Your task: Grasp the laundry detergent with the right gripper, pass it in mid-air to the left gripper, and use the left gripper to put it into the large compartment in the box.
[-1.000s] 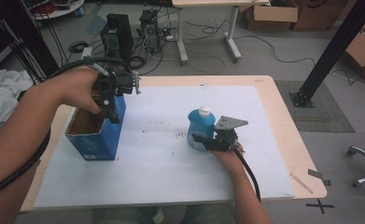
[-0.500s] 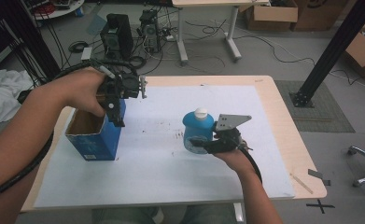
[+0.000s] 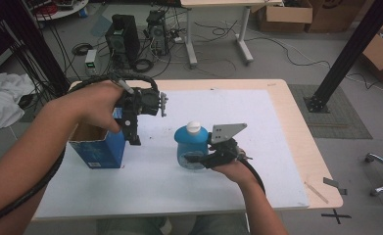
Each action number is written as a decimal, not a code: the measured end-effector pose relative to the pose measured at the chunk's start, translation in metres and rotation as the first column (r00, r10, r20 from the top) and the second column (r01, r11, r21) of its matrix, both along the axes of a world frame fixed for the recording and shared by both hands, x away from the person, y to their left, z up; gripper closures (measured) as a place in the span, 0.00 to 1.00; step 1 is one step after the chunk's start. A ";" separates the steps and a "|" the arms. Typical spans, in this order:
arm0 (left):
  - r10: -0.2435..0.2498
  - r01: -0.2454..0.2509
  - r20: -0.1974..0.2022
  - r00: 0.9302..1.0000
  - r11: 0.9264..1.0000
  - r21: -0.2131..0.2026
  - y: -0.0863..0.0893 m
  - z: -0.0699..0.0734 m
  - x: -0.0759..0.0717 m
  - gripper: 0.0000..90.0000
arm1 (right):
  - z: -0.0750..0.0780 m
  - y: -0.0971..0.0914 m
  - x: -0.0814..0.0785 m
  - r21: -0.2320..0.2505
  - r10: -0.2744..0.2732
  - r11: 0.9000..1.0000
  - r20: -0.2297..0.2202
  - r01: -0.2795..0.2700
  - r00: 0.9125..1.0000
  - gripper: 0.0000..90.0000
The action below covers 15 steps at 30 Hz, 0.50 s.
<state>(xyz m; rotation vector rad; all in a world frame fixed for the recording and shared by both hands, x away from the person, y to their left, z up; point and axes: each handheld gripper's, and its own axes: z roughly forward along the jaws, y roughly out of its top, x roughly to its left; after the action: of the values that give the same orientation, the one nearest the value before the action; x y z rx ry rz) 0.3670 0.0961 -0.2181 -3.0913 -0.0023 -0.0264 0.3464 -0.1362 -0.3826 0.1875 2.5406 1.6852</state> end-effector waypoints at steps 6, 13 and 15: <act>-0.022 0.022 -0.016 1.000 0.999 -0.025 -0.009 -0.008 -0.007 0.00 | -0.007 0.024 -0.001 -0.002 0.048 0.999 -0.015 -0.048 0.999 0.49; -0.040 0.039 -0.028 0.999 0.998 -0.039 -0.018 -0.019 -0.012 0.00 | -0.011 0.045 -0.001 0.000 0.077 0.997 -0.022 -0.077 0.997 0.49; -0.043 0.042 -0.033 0.999 0.998 -0.043 -0.020 -0.021 -0.013 0.00 | -0.011 0.049 -0.002 -0.002 0.083 0.997 -0.019 -0.083 0.996 0.49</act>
<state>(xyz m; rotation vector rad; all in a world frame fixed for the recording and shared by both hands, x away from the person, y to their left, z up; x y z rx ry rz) 0.3537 0.0764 -0.2387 -3.1333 0.0649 0.0251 0.3449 -0.0869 -0.3935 0.0995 2.5984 1.7166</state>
